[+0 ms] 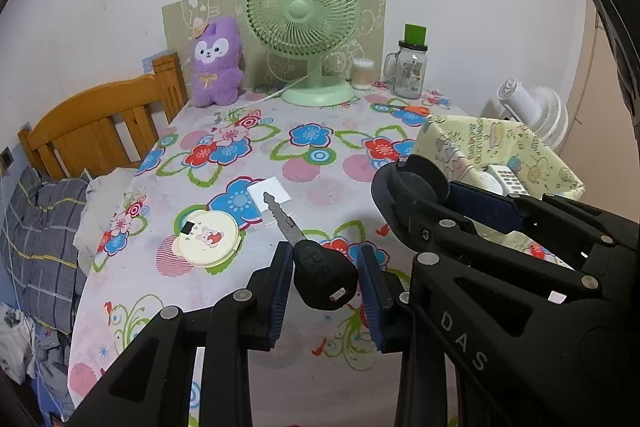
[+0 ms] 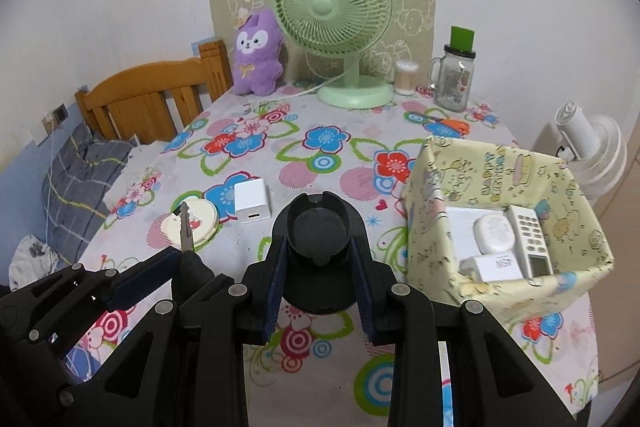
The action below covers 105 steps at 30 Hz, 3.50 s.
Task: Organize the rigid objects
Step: 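Lift and carry the black key and black cup over the fabric box with both tools, then lower the key into the box and open the left tool while the right tool releases the cup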
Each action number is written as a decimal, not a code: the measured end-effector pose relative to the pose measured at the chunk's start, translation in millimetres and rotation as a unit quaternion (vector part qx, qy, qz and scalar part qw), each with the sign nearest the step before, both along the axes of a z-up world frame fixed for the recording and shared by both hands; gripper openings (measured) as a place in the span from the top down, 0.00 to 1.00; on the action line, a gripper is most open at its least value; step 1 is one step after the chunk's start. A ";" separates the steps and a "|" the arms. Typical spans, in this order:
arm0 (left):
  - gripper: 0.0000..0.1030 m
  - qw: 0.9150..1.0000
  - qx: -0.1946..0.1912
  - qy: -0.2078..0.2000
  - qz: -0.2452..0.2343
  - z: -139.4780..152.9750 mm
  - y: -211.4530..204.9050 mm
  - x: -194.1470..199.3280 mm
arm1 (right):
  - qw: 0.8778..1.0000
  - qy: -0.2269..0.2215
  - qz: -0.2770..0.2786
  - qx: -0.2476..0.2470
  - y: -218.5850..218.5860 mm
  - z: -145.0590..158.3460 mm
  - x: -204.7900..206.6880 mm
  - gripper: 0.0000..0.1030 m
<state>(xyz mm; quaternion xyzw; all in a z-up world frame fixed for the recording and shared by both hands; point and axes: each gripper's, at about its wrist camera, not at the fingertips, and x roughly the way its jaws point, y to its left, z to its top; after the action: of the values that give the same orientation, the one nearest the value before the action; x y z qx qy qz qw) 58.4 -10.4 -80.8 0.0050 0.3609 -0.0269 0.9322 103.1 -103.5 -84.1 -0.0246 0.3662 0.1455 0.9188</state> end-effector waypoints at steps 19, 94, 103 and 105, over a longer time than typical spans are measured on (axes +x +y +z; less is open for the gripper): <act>0.68 0.999 0.008 -0.027 -0.029 31.5 -44.9 -10.9 | 0.999 -0.024 -0.027 0.005 -48.5 33.1 -14.6 0.66; 0.36 0.988 0.050 0.055 -0.135 -19.0 -173.6 131.1 | 0.988 0.082 -0.123 0.044 -180.4 -34.2 119.9 0.65; 0.18 0.989 0.039 0.048 -0.135 -6.7 -170.4 112.8 | 0.986 0.076 -0.140 0.052 -186.1 -21.9 101.3 0.40; 0.16 0.989 0.043 0.041 -0.134 -3.1 -169.4 106.8 | 0.987 0.070 -0.137 0.051 -183.2 -16.2 94.1 0.39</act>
<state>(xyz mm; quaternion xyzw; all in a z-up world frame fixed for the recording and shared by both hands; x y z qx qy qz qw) 165.1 -179.9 -83.9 0.0921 0.3960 -0.1360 0.9035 197.2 -286.7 -100.3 0.0831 0.4220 0.0378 0.9020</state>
